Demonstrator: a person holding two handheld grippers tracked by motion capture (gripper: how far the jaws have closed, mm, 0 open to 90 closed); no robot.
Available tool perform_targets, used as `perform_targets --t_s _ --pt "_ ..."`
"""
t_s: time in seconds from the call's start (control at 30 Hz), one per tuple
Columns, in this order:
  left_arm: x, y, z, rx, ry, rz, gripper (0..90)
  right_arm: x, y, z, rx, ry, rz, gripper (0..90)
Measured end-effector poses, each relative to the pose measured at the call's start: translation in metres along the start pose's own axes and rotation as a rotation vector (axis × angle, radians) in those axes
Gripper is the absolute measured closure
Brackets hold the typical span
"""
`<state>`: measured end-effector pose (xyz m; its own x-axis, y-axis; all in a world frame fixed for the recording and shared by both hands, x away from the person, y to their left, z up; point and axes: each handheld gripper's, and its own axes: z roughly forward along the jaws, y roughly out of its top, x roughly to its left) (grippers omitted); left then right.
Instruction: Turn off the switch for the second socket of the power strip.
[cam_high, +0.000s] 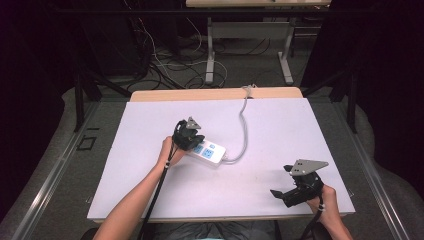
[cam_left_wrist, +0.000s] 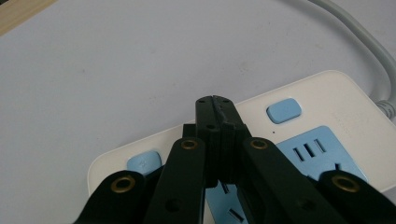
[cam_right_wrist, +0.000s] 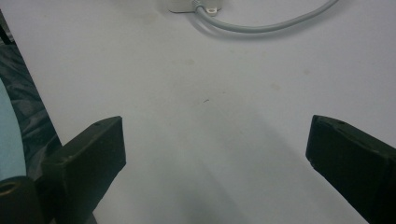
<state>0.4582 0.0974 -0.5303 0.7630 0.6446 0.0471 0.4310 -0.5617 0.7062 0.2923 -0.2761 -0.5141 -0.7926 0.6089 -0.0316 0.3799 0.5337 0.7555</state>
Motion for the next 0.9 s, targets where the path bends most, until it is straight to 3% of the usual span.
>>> perform_targets --t_s 0.63,0.9 --pt "-0.0017 0.0003 0.0000 0.000 0.013 0.005 89.9 0.0005 0.0000 0.0000 -0.004 -0.002 -0.002 4.2" --pt "-0.0022 0.0010 -0.0023 -0.004 0.010 0.004 82.5 0.0006 0.0000 0.0002 -0.011 -0.009 -0.007 4.2"
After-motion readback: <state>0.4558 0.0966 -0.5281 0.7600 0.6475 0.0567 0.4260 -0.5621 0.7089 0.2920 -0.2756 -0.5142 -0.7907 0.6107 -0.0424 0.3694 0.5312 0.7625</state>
